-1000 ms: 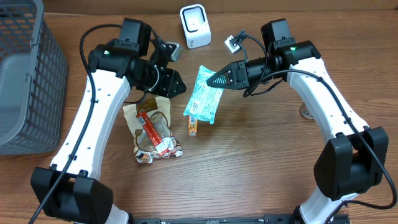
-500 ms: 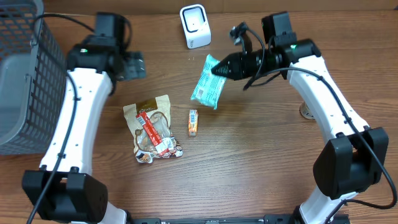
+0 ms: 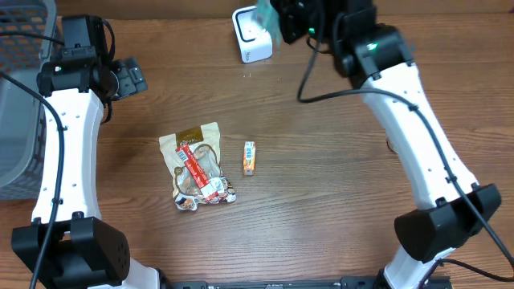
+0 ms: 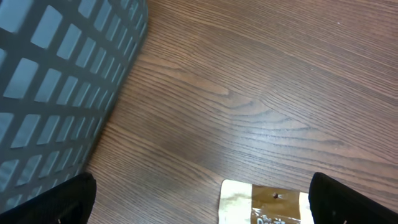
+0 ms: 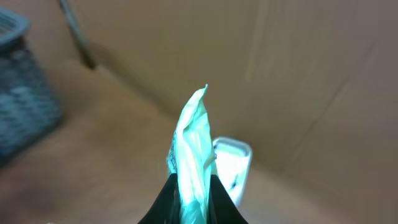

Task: Scan the item barcode
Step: 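Carry the wipes pack with the right gripper to the white scanner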

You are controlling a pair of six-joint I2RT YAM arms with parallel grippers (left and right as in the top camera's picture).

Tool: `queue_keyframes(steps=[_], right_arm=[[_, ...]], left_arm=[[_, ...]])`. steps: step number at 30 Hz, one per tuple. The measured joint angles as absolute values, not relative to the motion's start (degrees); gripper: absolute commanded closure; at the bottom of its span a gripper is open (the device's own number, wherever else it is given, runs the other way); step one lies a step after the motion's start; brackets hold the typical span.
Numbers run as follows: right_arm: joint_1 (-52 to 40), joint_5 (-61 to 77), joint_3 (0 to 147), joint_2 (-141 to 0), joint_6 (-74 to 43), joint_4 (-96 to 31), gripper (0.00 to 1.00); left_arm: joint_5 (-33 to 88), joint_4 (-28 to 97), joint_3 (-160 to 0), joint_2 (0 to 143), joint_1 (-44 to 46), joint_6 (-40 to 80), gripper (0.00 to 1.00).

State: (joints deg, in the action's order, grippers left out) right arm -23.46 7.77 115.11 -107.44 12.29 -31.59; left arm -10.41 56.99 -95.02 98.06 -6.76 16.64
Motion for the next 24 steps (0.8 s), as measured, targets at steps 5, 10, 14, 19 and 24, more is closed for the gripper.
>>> queue_keyframes(steps=[5,10,14,19,24], right_arm=[[-28.9,-1.9,115.1,-108.2,26.8,-20.0,0.96],[-31.7,-7.6,115.5,-112.3,36.2,-12.1,0.96],[-31.5,-10.2,115.5,-118.7,41.0,-8.0,0.96],[-31.2,-13.9,115.5,-128.8,45.6,0.8,0.96],[-31.1,-16.8,115.5,-137.3,48.3,10.8,0.96]], left_arm=[[-9.8,57.0,-95.0,98.1,-6.8,16.6,0.0],[-9.6,57.0,-95.0,98.1,-6.8,16.6,0.0],[-9.6,57.0,-95.0,98.1,-6.8,16.6,0.0],[-9.6,57.0,-95.0,98.1,-6.8,16.6,0.0],[-9.6,57.0,-95.0,98.1,-6.8,16.6,0.0]])
